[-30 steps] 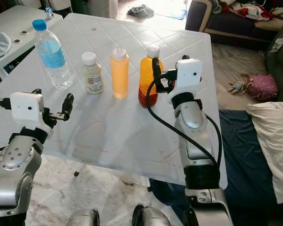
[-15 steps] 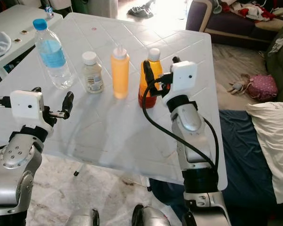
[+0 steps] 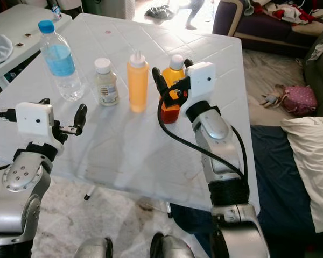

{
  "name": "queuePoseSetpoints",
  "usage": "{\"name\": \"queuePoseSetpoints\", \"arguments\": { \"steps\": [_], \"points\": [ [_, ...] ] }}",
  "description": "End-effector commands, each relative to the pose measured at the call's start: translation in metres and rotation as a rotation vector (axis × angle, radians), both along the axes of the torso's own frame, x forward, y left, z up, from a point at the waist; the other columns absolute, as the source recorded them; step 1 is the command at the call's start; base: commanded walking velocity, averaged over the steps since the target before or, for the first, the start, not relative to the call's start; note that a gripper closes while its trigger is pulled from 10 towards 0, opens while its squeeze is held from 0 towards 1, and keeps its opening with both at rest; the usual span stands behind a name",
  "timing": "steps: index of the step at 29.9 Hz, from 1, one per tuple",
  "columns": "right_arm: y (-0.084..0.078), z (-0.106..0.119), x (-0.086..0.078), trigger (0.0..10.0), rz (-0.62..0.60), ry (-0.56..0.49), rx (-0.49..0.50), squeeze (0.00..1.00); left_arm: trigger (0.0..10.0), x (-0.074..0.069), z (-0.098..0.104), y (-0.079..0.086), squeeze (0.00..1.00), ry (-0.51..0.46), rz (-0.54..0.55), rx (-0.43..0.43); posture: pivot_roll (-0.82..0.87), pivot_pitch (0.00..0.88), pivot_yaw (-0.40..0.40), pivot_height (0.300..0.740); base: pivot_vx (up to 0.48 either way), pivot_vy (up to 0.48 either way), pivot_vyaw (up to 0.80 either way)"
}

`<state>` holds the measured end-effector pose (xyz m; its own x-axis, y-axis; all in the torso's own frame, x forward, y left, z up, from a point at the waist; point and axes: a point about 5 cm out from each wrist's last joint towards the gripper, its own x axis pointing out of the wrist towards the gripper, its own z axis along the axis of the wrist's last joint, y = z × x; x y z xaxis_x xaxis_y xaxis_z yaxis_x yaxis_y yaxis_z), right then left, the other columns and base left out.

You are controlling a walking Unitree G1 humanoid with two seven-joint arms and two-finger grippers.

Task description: Restocking fridge

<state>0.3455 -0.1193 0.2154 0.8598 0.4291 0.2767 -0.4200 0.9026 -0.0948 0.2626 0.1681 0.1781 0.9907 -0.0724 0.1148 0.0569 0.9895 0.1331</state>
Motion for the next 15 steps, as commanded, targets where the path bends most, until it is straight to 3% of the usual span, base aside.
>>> {"name": "queuePoseSetpoints", "arguments": {
  "steps": [1, 2, 15],
  "points": [
    [-0.003, 0.005, 0.005, 7.1, 0.011, -0.008, 0.014, 0.0, 10.0, 0.001, 0.001, -0.002, 0.0, -0.007, 0.001, 0.004, 0.1, 0.155, -0.073, 0.74, 0.0, 0.0, 0.0],
    [-0.003, 0.006, 0.008, 0.0, 0.023, -0.005, 0.013, 0.0, 10.0, 0.001, 0.001, -0.002, 0.0, -0.007, 0.0, 0.006, 0.1, 0.156, -0.072, 0.74, 0.0, 0.0, 0.0],
    [0.002, 0.019, 0.009, 0.0, 0.077, -0.037, 0.01, 0.0, 10.0, 0.001, 0.002, -0.002, 0.0, -0.006, -0.003, 0.015, 0.1, 0.16, -0.074, 0.74, 0.0, 0.0, 0.0]
  ]
}}
